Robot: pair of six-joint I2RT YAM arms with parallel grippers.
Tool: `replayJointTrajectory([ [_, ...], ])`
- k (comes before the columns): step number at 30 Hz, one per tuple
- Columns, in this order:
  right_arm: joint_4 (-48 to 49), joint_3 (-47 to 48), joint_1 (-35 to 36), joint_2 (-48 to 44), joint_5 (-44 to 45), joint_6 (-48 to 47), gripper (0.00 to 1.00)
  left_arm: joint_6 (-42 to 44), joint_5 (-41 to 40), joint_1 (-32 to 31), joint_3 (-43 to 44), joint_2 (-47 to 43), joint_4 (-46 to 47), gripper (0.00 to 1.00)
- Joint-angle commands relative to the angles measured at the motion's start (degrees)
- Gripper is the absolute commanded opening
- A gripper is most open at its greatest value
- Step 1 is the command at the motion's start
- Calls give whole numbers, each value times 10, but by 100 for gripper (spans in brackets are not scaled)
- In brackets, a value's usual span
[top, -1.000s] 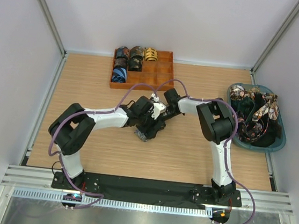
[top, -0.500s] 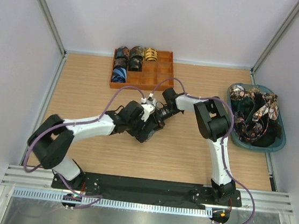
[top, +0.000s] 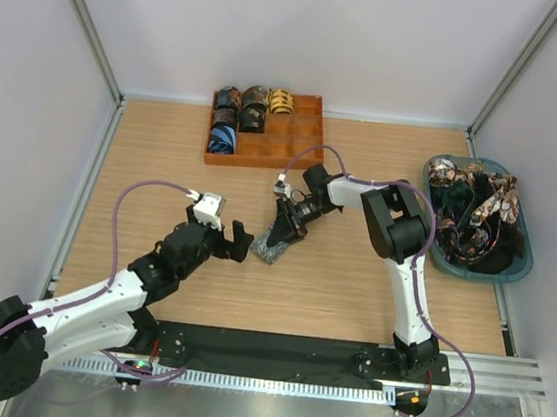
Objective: Roll the ties
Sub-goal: Roll the tie
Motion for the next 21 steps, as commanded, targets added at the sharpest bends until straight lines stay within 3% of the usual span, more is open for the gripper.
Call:
replayJointTrajectory([
  [1,24,-24,1,22,127,-34,38,-4,-26,-2,54,8,17,100],
  [4,25,-25,0,22,125,-32,38,-21,-44,-4,68,31,-1,100],
  [6,27,-27,-1,21,123,-30,38,8,50,-4,51,21,23,100],
  [8,27,-26,-3,23,122,-29,38,36,95,-4,27,20,65,100],
  [11,24,-17,-3,27,116,-32,38,82,127,-5,59,59,39,100],
  [15,1,-5,-2,31,117,-43,38,127,99,-53,132,152,-42,100],
  [21,4,-7,-3,26,117,-43,38,146,52,-59,191,242,-118,100],
])
